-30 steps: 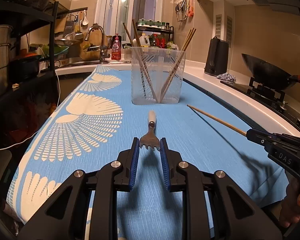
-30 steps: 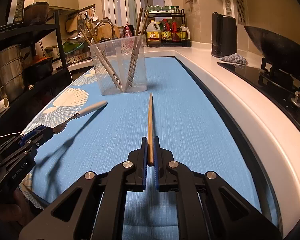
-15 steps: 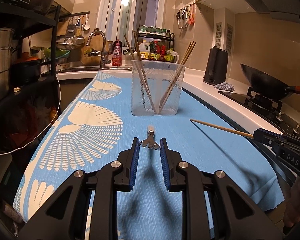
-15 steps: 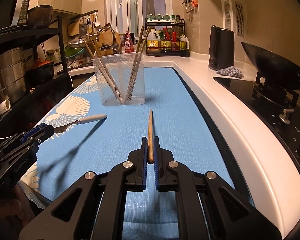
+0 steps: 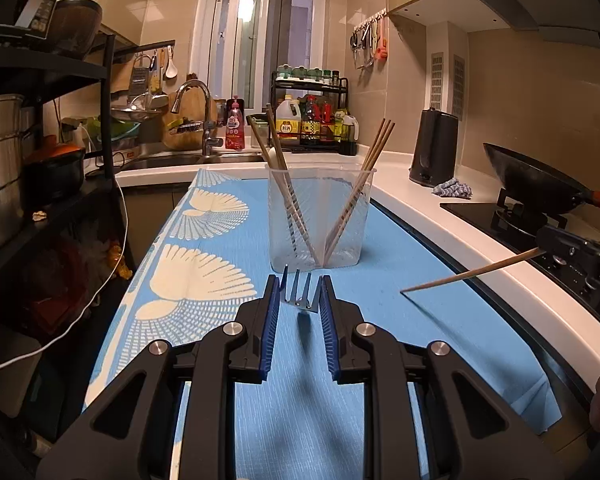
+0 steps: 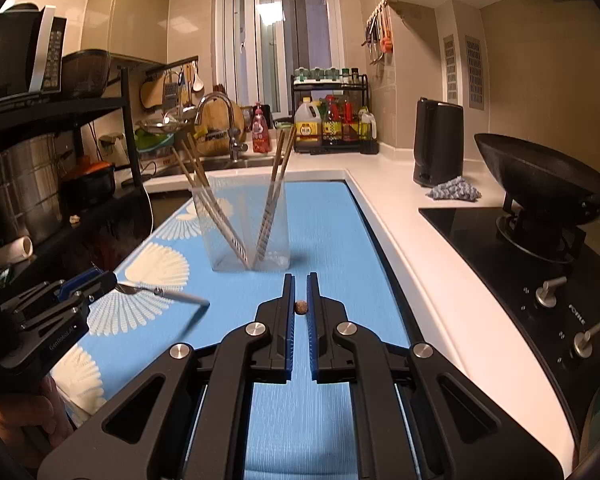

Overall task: Organize utensils
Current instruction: 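Lift the fork with the left tool while the right tool lifts the chopstick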

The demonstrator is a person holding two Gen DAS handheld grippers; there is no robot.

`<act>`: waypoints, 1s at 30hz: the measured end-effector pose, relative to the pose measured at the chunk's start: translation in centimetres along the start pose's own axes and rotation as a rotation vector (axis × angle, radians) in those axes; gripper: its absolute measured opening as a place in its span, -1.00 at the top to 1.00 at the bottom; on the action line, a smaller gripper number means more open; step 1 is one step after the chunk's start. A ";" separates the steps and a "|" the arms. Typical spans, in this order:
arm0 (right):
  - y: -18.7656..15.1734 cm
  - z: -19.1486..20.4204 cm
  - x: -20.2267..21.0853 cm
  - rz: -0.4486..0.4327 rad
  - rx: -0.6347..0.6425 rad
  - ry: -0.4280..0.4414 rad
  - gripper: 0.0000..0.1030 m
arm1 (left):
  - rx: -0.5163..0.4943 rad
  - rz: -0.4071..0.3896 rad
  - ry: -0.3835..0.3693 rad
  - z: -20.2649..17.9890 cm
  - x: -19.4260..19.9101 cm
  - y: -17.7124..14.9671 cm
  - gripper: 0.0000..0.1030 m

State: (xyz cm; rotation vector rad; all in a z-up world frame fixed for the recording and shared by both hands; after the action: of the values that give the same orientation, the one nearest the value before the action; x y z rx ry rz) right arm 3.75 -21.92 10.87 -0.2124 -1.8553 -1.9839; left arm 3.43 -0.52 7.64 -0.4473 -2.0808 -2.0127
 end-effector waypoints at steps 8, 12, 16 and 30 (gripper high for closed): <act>3.6 0.2 0.3 -0.048 0.000 0.013 0.89 | -0.010 0.027 0.003 0.6 -0.6 2.3 0.70; 4.6 0.5 0.1 -0.050 0.000 0.021 0.89 | -0.023 0.043 0.011 0.8 -0.7 3.2 0.94; 5.4 0.8 -0.2 -0.049 0.014 0.023 0.89 | -0.049 0.072 0.012 0.8 -1.4 3.7 0.97; 8.4 1.1 -1.1 -0.012 0.053 0.048 0.89 | -0.128 0.088 0.042 0.3 -1.5 7.4 0.97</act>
State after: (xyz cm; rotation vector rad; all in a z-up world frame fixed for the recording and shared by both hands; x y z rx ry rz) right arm 7.93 -20.84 18.25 -0.1381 -1.8803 -1.9282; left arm 7.52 -0.15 14.02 -0.5052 -1.8814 -2.0933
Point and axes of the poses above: each gripper's, at about its wrist camera, not at the fingertips, and x roughly against the way its jaws point, z to its left, y to its top, the point moved 3 cm from there along -x, roughly the way its jaws point, and after that the axes turned 3 degrees about -z, right-handed, at the moved point
